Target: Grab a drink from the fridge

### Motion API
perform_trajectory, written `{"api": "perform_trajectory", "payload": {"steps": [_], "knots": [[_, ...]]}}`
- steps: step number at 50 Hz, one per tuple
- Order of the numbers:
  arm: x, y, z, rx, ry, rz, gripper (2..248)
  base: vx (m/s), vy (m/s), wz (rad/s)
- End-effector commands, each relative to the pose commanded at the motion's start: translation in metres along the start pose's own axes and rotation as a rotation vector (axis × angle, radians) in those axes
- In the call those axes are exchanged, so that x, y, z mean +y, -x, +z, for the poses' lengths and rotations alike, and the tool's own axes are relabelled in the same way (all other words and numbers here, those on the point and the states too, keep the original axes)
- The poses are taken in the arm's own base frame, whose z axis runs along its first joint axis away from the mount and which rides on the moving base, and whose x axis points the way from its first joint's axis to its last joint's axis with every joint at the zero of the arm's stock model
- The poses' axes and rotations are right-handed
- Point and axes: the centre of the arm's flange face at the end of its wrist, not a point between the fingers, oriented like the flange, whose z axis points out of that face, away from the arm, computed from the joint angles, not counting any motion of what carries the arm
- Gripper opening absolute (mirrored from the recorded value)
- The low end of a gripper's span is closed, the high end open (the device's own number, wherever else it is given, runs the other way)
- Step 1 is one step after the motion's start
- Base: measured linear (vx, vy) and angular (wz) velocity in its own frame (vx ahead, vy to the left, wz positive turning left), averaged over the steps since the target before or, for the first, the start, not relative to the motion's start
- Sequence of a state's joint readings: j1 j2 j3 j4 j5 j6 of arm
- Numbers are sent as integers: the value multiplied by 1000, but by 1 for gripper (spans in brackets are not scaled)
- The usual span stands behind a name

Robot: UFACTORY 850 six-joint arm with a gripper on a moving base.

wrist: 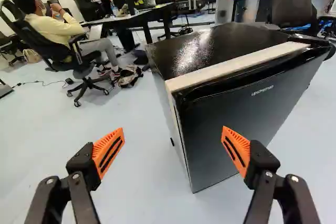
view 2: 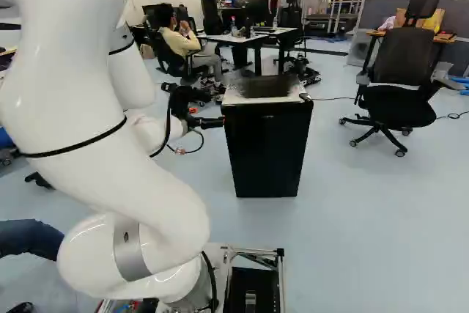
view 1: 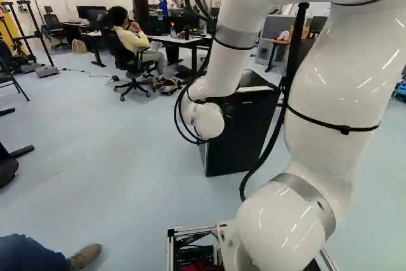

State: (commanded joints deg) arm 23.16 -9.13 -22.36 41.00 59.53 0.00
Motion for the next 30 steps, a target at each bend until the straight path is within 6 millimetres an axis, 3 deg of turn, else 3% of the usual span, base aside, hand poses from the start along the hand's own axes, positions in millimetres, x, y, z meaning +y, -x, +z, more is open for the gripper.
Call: {"api": "perform_trajectory", "payload": {"steps": [30], "knots": [[-27,26,20,62,122,19,247,0,0,0]]}}
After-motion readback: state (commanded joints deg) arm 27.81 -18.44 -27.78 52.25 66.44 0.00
